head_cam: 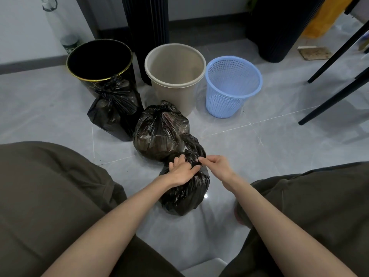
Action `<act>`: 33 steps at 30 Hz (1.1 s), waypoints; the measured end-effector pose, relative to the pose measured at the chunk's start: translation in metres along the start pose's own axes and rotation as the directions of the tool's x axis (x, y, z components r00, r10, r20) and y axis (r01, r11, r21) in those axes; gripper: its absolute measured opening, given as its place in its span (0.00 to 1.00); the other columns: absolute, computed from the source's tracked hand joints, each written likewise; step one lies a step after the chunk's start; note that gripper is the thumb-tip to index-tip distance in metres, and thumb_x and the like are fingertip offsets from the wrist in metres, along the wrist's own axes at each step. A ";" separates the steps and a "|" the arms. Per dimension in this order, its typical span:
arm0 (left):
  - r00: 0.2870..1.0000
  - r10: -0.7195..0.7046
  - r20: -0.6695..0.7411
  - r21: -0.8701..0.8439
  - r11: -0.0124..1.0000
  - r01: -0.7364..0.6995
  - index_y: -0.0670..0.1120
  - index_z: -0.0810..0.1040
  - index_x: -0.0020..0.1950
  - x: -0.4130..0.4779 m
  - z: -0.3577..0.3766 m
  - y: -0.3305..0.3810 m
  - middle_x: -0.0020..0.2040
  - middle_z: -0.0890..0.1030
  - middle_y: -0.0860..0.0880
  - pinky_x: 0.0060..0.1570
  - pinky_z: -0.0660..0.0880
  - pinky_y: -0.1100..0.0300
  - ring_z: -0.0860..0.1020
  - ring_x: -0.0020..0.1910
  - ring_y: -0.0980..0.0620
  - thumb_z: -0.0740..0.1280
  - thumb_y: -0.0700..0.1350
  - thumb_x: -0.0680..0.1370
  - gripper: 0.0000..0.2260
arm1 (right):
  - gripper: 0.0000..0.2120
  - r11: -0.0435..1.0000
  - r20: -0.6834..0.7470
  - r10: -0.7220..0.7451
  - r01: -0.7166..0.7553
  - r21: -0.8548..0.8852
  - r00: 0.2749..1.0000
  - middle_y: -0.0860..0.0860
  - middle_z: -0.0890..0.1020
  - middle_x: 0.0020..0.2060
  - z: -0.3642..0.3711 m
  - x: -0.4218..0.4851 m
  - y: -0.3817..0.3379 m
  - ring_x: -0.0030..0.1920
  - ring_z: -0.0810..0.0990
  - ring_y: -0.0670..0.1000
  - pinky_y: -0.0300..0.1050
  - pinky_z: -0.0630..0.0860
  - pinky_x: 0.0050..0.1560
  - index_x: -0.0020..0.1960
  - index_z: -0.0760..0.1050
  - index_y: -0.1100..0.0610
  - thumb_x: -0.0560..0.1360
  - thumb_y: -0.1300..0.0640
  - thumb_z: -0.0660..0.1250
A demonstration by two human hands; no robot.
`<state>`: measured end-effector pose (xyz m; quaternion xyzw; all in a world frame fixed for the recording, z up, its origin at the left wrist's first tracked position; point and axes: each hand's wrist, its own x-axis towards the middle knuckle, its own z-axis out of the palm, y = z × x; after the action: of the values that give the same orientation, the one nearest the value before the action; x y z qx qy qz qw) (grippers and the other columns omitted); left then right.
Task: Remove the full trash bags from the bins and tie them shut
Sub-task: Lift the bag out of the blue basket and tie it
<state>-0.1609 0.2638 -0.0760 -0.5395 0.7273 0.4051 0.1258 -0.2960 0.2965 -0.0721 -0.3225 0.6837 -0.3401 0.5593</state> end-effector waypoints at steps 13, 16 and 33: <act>0.987 -0.132 0.092 -0.691 0.705 0.159 0.54 0.75 0.57 0.009 0.001 -0.014 0.61 0.76 0.45 0.59 0.73 0.59 0.74 0.60 0.49 0.65 0.41 0.65 0.21 | 0.15 0.682 -0.122 0.233 -0.073 0.727 0.965 0.47 0.65 0.22 -0.002 0.015 0.009 0.25 0.66 0.45 0.35 0.66 0.31 0.38 0.63 0.56 0.83 0.60 0.50; 0.973 -0.165 0.160 -0.885 0.412 0.216 0.42 0.76 0.61 0.013 -0.004 -0.013 0.64 0.73 0.41 0.64 0.69 0.58 0.70 0.65 0.46 0.54 0.31 0.73 0.21 | 0.14 0.778 -0.245 0.172 0.021 0.628 0.954 0.49 0.63 0.26 -0.004 0.020 0.010 0.23 0.63 0.44 0.34 0.63 0.31 0.39 0.66 0.57 0.83 0.60 0.51; 0.982 0.112 -0.149 -0.197 0.970 -0.140 0.40 0.78 0.61 -0.001 -0.024 -0.022 0.53 0.81 0.43 0.50 0.74 0.64 0.79 0.51 0.48 0.56 0.34 0.80 0.15 | 0.11 0.828 -0.244 -0.257 0.083 -0.554 0.935 0.46 0.80 0.29 -0.007 0.016 0.011 0.36 0.79 0.47 0.40 0.72 0.47 0.44 0.75 0.58 0.80 0.58 0.57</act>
<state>-0.1353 0.2451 -0.0697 -0.5290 0.7209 0.4477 -0.0074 -0.3066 0.2898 -0.0888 -0.4686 0.7980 -0.2310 0.3003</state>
